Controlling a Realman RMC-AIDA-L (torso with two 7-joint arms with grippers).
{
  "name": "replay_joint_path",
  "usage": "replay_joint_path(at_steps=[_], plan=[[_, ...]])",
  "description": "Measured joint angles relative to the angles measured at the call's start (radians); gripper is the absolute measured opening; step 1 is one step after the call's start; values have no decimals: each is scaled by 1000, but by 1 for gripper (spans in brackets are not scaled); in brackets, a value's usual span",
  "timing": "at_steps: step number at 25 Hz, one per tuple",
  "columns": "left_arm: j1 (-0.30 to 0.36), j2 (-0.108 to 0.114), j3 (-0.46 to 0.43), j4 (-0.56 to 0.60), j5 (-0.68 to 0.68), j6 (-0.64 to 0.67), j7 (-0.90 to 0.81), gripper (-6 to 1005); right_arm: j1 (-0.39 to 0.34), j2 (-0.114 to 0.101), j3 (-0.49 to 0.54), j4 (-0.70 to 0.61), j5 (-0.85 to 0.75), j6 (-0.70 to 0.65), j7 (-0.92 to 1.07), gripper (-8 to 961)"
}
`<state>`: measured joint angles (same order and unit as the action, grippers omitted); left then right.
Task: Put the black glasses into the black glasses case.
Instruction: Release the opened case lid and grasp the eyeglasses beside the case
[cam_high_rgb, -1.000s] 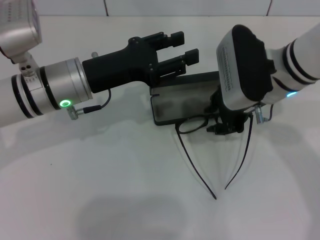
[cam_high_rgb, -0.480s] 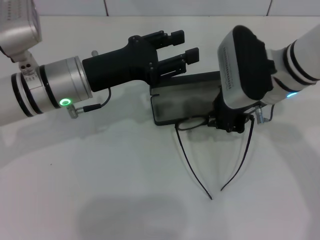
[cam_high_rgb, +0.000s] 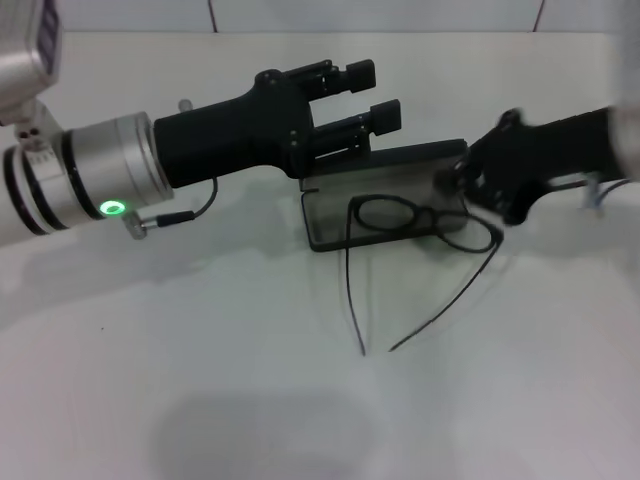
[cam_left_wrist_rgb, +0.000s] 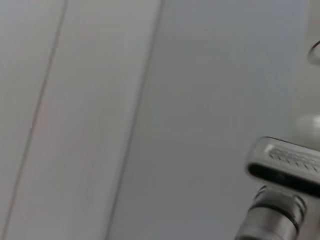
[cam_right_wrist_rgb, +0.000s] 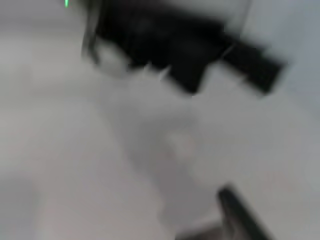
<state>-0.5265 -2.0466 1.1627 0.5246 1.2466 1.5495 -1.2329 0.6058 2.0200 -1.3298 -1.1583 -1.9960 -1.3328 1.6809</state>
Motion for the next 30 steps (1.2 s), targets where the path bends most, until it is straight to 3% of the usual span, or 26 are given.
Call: replay_joint_path(at_steps=[6,11,15,19,23,25,30], plan=[[-21,42,-30,1,-6,87,-65,623,-129,-2,213,123,328,-133,-190,38],[-36,46,-35,1,-3,95,-72,623,-134,-5,254,192,362,-148,-235,6],[-43,39,-35,-7,5,74,-60,623,-46,-6,245,167,237,-125,-111,44],[-42,30,-31,-13,5,64,-59,623,79,-6,207,153,11,-86,99,81],[-35,24,-31,-16,6,50,-56,623,215,-3,101,180,-236,-58,321,212],[-33,24,-32,-22,6,43,-56,623,269,1,36,195,-304,-57,390,278],[-28,24,-30,-25,8,40,-58,623,338,2,-82,224,-343,-56,480,305]])
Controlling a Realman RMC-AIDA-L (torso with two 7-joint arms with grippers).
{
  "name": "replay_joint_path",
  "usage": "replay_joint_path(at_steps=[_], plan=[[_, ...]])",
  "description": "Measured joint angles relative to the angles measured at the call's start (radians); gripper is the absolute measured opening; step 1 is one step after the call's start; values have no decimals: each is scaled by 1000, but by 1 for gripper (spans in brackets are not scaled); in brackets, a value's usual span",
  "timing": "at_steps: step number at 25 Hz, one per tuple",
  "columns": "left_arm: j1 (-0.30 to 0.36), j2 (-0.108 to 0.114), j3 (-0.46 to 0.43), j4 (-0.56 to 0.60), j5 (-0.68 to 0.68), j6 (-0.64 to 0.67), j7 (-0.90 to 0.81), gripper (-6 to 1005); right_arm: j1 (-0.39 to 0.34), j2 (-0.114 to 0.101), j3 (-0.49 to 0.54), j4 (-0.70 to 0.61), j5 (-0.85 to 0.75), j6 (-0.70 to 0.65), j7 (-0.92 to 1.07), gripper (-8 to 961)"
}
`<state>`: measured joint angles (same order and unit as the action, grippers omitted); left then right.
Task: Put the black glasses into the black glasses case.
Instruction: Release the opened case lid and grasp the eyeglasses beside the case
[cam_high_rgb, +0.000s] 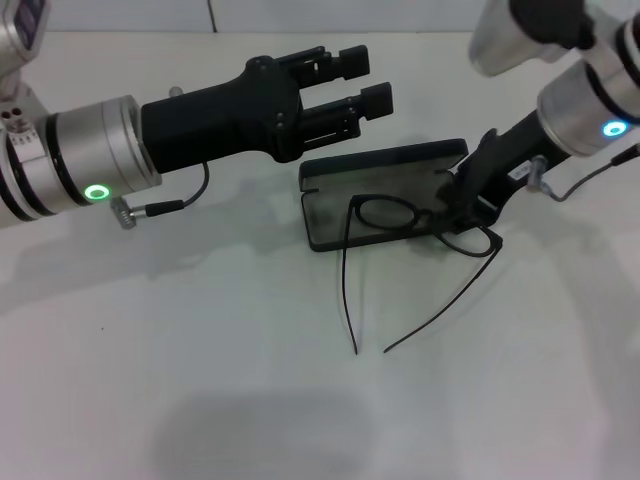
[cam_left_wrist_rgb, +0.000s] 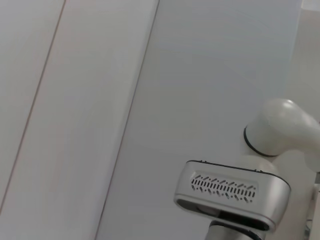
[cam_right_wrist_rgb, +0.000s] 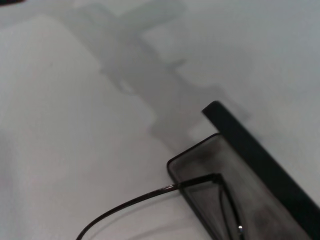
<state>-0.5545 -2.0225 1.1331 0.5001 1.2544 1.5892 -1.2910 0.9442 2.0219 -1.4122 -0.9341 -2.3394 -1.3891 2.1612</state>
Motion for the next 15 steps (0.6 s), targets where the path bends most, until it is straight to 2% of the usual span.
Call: replay_joint_path(at_steps=[7,15], plan=[[-1,-4,-5,0,23,0,-6,622,-6,6,-49,3,-17,47,20,338],[-6,-11,-2,0,25,0,-6,622,-31,6,-194,16,-1,180,53,335]])
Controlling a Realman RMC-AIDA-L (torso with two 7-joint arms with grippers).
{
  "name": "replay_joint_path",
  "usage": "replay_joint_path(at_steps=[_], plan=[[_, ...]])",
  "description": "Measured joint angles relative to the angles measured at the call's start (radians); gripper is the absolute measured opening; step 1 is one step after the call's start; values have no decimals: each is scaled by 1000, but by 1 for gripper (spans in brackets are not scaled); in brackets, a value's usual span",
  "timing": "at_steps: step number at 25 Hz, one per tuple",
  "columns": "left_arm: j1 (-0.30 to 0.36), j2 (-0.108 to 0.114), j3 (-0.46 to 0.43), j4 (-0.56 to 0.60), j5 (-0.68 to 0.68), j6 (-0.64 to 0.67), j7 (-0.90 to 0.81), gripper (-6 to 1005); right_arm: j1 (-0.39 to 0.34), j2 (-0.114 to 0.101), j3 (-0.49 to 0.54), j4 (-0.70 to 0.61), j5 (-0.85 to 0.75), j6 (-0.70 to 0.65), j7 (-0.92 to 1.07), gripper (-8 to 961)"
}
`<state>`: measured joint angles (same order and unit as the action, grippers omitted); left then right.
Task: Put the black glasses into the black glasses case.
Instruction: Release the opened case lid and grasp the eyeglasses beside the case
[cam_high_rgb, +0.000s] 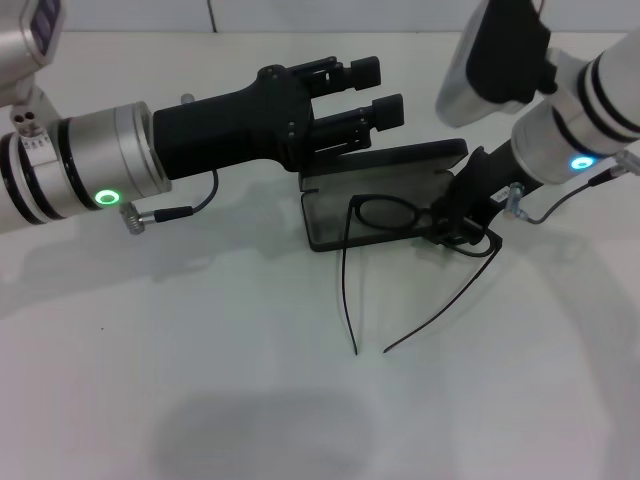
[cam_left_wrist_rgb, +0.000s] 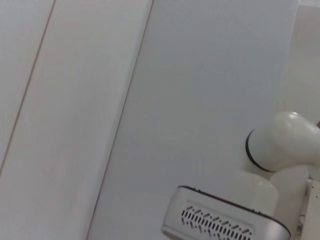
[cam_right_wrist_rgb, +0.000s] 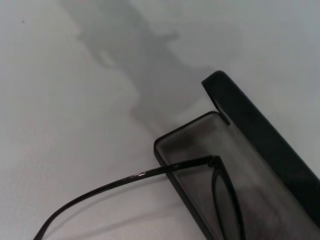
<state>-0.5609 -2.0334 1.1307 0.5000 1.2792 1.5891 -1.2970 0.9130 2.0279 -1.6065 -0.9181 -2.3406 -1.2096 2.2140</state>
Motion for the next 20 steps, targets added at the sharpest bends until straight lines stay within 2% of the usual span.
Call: replay_joint_path(at_steps=[4,20], plan=[[1,-1,0,0,0,0,3,622,0,0,-39,4,4,37,15,333],[8,-9,-3,0,-1,-1,8,622,-10,0,-78,-3,17,63,16,198]])
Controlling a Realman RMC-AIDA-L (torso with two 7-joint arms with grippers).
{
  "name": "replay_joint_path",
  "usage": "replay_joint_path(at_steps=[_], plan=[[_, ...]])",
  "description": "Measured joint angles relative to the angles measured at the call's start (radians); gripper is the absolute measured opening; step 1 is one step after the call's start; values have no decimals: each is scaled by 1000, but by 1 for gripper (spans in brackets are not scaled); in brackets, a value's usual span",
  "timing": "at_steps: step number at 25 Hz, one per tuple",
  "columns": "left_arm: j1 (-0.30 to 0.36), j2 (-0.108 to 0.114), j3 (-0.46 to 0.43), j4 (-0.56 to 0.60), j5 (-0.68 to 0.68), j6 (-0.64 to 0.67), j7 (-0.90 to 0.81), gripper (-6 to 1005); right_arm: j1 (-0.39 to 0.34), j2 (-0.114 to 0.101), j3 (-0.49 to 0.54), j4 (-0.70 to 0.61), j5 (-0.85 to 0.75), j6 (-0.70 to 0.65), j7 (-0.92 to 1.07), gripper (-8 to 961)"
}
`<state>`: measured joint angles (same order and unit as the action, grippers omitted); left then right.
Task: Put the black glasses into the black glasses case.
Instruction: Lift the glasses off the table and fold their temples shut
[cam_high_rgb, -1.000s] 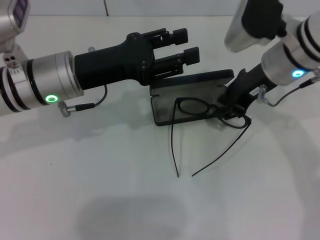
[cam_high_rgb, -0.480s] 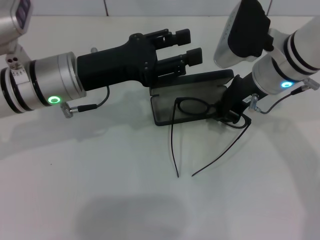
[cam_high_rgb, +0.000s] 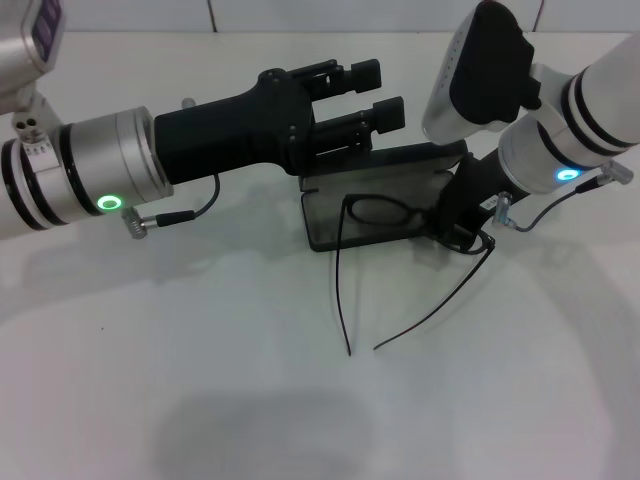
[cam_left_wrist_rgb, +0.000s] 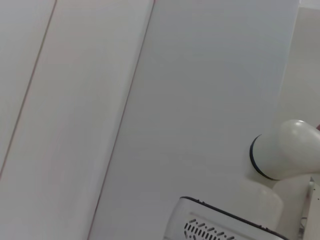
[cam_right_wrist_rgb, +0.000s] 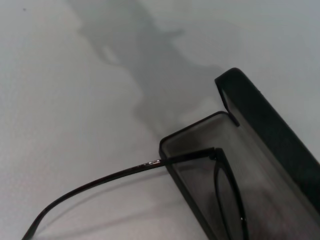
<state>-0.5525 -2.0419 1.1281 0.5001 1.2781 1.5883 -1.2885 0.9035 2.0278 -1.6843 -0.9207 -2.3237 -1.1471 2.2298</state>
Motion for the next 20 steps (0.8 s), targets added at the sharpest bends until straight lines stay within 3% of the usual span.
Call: replay_joint_path(at_steps=[4,10,15,20], plan=[[3,0,-1,0,0,-1,0,622,-46,-3,14,-63,0,9,-7,137],[12,3,-2,4,-1,2,0,622,-195,-7,115,-247,38,-34,-97,106],[12,8,-2,9,-5,30,-3,622,-303,-9,268,-306,206,-132,-258,105],[4,17,-2,16,-12,129,-9,622,-383,-8,425,-266,411,-252,-449,104]])
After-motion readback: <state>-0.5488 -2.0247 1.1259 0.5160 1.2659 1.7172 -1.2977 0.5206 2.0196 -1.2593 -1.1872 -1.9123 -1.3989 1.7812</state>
